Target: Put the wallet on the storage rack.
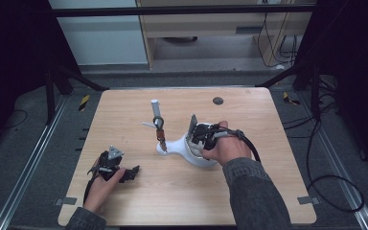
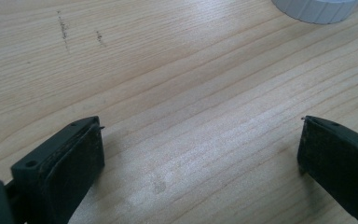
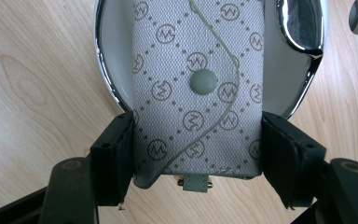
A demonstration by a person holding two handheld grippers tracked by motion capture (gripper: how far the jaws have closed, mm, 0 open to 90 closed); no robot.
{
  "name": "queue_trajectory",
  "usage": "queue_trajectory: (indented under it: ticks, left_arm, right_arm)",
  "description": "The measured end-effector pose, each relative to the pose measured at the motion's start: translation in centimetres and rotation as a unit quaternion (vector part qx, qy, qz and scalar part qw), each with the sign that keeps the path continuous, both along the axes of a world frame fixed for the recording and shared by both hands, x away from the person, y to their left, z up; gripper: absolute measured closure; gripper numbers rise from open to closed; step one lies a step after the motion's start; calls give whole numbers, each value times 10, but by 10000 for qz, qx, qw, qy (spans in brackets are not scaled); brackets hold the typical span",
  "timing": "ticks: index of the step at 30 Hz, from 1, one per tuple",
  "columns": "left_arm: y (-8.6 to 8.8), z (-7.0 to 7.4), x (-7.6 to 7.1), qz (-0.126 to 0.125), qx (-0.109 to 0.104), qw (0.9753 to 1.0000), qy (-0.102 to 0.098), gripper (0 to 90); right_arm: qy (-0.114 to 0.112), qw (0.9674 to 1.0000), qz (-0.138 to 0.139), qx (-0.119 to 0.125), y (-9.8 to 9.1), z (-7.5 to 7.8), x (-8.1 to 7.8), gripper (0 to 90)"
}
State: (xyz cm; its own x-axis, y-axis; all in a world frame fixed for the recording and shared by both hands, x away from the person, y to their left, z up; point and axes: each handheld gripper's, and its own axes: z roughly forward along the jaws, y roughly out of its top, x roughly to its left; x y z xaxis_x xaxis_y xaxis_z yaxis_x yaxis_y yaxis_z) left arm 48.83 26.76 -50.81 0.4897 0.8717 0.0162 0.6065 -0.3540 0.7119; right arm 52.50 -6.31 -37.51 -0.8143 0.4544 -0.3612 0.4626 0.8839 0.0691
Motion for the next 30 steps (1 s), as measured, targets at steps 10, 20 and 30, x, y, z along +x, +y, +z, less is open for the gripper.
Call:
queue_trajectory:
  ticks: [10,20,30]
  left_arm:
    - [0,0,0,-31,5,10000,2,0]
    - [-1,0,0,-31,-5,10000,-3,0]
    - [-1,0,0,-34,-8,10000,-3,0]
  right_arm:
    - [45,10000,-16,-25,4,-2,6,324]
    - [95,9999,-25,-29,9,-5,8,323]
    - [1,9995,-163,266,9,-2,9,264]
